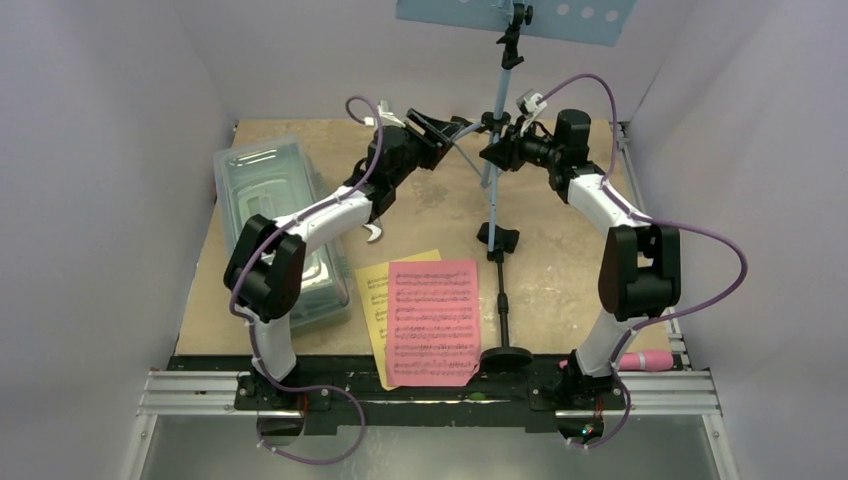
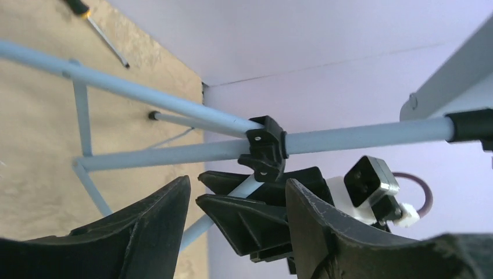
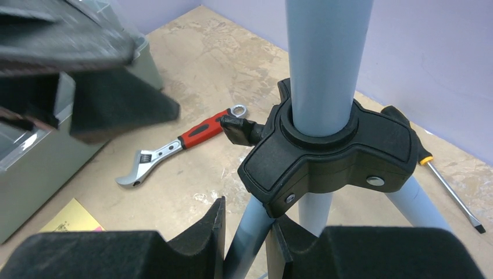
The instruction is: Set up the instrument practice props
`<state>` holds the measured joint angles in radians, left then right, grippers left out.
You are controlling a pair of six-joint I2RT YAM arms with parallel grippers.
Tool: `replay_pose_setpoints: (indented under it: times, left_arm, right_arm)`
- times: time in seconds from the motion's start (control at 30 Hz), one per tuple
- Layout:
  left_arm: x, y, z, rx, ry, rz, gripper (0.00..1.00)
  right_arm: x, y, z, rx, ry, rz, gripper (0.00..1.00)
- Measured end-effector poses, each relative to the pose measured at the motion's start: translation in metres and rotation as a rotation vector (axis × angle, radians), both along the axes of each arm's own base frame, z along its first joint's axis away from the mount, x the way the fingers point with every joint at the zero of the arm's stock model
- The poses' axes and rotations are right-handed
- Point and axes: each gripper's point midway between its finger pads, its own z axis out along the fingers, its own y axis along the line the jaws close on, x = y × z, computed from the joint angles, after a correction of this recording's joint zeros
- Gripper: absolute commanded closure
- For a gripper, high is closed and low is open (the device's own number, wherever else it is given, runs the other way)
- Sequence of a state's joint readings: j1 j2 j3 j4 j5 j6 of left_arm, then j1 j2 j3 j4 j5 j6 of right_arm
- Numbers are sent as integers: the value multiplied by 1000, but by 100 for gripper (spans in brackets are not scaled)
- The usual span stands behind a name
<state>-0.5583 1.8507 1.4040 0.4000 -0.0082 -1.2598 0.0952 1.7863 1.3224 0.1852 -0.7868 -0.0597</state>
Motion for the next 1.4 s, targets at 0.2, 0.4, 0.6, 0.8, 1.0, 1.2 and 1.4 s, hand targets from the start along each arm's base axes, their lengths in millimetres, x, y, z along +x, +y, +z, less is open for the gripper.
replay_pose_setpoints:
  times: [0.2,0.4,0.6,0.8,1.0,1.2,1.4]
  left_arm:
    - [1,-24,-24,-233,192,31,45]
    - [1,-42,-27,-394,271,72,53]
    - [3,-52,-27,-473,302,101,54]
    - [11,-49,-16,-508,281,130,52]
    - [21,-53,-9,-522,261,142,61]
    - [28,-58,-16,-519,264,143,63]
    - [31,-61,-13,-511,251,140,73]
  right_arm:
    - [0,1,1,11,-2,-1,100]
    - [0,1,1,13,0,-3,100]
    - [-1,1,1,11,-1,-7,100]
    - [-1,1,1,10,-2,-10,100]
    - [0,1,1,9,-2,-12,100]
    - [0,1,1,8,-1,-13,100]
    - [0,1,1,8,-1,-14,100]
